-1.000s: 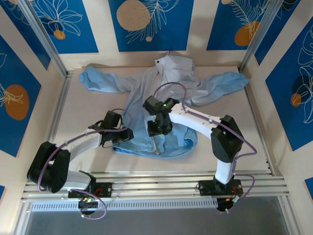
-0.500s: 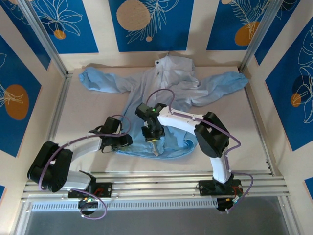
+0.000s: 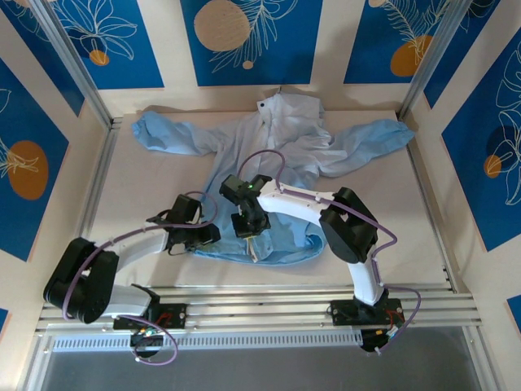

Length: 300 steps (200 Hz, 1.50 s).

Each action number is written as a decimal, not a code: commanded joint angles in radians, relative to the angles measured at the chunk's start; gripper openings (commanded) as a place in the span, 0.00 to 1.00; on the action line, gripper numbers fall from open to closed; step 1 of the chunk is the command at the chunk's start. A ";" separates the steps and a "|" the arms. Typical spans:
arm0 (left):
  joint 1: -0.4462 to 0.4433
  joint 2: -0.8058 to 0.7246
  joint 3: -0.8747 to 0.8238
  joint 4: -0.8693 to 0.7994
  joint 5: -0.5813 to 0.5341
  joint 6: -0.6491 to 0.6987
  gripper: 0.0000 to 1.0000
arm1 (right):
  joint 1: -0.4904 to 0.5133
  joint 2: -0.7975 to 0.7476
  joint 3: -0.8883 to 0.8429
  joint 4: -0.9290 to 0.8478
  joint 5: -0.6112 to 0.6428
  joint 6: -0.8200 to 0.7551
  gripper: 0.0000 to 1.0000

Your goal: Zip up the jacket

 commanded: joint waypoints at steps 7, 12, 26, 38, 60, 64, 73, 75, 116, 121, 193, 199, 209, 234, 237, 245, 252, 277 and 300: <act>-0.008 -0.028 0.009 -0.046 0.009 0.015 0.23 | -0.004 -0.020 0.018 -0.008 -0.030 0.016 0.15; -0.008 -0.028 0.010 -0.047 0.007 0.015 0.22 | -0.001 -0.018 0.016 -0.010 -0.030 0.017 0.17; -0.008 -0.023 0.010 -0.042 0.005 0.014 0.22 | 0.011 -0.017 0.012 -0.016 -0.031 0.023 0.20; -0.008 -0.015 0.010 -0.033 0.007 0.011 0.22 | 0.023 -0.020 0.004 -0.021 -0.031 0.035 0.22; -0.008 0.007 0.006 -0.015 0.017 0.005 0.23 | 0.050 -0.036 -0.016 -0.021 -0.019 0.068 0.26; -0.008 0.010 0.004 -0.010 0.019 0.004 0.22 | 0.055 -0.039 -0.020 -0.018 -0.016 0.072 0.27; -0.008 0.016 0.001 -0.002 0.023 0.001 0.23 | 0.061 -0.042 -0.028 -0.015 -0.015 0.086 0.27; -0.008 0.018 0.001 0.000 0.025 0.001 0.23 | 0.063 -0.042 -0.031 -0.013 -0.014 0.088 0.27; -0.008 0.049 0.009 0.006 0.037 0.012 0.22 | 0.069 -0.012 -0.047 -0.010 -0.012 0.110 0.26; -0.008 0.052 0.012 0.004 0.038 0.013 0.22 | 0.069 -0.008 -0.046 -0.009 -0.011 0.112 0.26; -0.006 0.061 0.044 -0.037 0.026 0.029 0.23 | 0.058 0.015 -0.062 -0.011 0.033 0.106 0.38; -0.006 0.057 0.048 -0.044 0.022 0.030 0.23 | 0.052 0.014 -0.068 -0.011 0.036 0.105 0.38; -0.003 0.049 0.054 -0.060 0.018 0.035 0.23 | 0.040 0.008 -0.081 -0.012 0.037 0.102 0.38; 0.003 0.000 0.071 -0.114 -0.004 0.060 0.23 | 0.017 -0.053 -0.131 0.013 0.036 0.099 0.35; 0.003 -0.008 0.073 -0.121 -0.007 0.061 0.24 | 0.012 -0.061 -0.140 0.020 0.029 0.099 0.35; 0.003 -0.028 0.077 -0.139 -0.012 0.067 0.24 | 0.003 -0.080 -0.159 0.036 0.013 0.104 0.34; 0.003 -0.045 0.080 -0.158 -0.017 0.073 0.24 | -0.005 -0.092 -0.172 0.051 0.000 0.105 0.34; -0.003 -0.098 0.085 -0.192 -0.028 0.078 0.26 | -0.014 -0.116 -0.186 0.079 -0.035 0.102 0.33; -0.017 -0.124 0.080 -0.198 -0.039 0.060 0.27 | -0.005 -0.119 -0.172 0.066 -0.040 0.094 0.29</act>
